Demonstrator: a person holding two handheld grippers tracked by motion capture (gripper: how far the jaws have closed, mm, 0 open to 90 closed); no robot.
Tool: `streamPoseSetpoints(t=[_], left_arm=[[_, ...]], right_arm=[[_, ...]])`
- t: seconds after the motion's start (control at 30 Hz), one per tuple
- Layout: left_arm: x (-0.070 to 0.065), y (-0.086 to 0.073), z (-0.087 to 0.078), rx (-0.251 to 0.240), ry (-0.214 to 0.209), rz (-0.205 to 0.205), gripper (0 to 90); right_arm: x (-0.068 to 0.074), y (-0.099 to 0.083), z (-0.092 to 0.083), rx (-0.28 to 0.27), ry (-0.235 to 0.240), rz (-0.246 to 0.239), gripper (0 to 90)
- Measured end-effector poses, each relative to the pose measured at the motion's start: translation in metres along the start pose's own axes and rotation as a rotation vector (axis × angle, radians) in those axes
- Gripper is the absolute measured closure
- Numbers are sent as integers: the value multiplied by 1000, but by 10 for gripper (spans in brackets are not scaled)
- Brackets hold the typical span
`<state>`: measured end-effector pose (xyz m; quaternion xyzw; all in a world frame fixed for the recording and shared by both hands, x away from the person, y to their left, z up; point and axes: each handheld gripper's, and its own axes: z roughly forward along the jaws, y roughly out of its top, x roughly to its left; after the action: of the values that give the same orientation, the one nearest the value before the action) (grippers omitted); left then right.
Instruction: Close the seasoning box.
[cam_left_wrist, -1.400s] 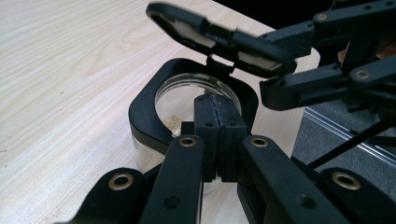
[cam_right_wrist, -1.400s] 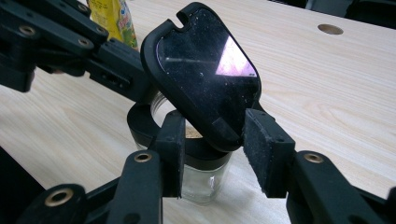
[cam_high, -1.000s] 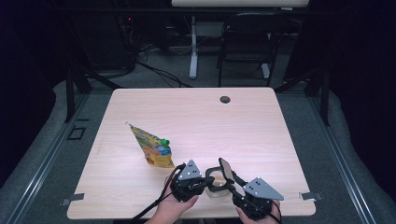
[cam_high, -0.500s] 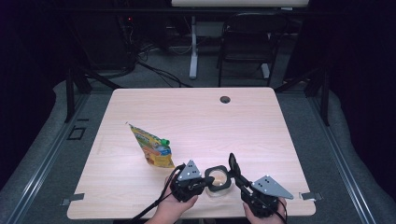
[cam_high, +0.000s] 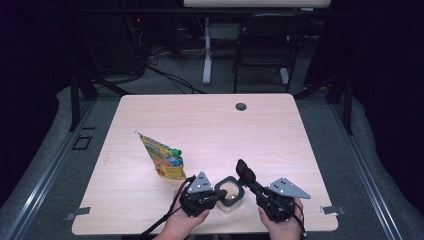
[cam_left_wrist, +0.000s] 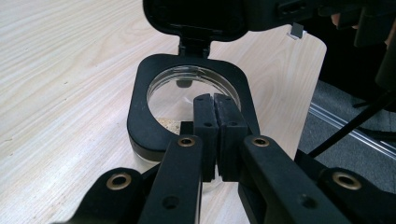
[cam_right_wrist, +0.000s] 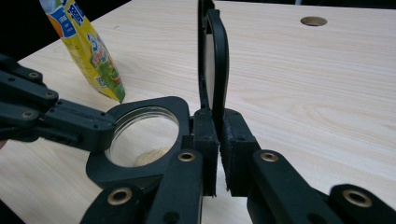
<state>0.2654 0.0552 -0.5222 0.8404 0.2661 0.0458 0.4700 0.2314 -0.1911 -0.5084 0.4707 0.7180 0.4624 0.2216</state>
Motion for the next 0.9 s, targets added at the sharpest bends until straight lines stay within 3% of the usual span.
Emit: streamPoseSetpoints(t=[0.63, 0.9], left_arm=[[13, -12, -13, -34, 40, -46, 855], [15, -14, -15, -48, 42, -50, 853]], right_arm=[[11, 36, 65, 26, 101, -35, 810], [12, 39, 75, 28, 145, -16, 798]])
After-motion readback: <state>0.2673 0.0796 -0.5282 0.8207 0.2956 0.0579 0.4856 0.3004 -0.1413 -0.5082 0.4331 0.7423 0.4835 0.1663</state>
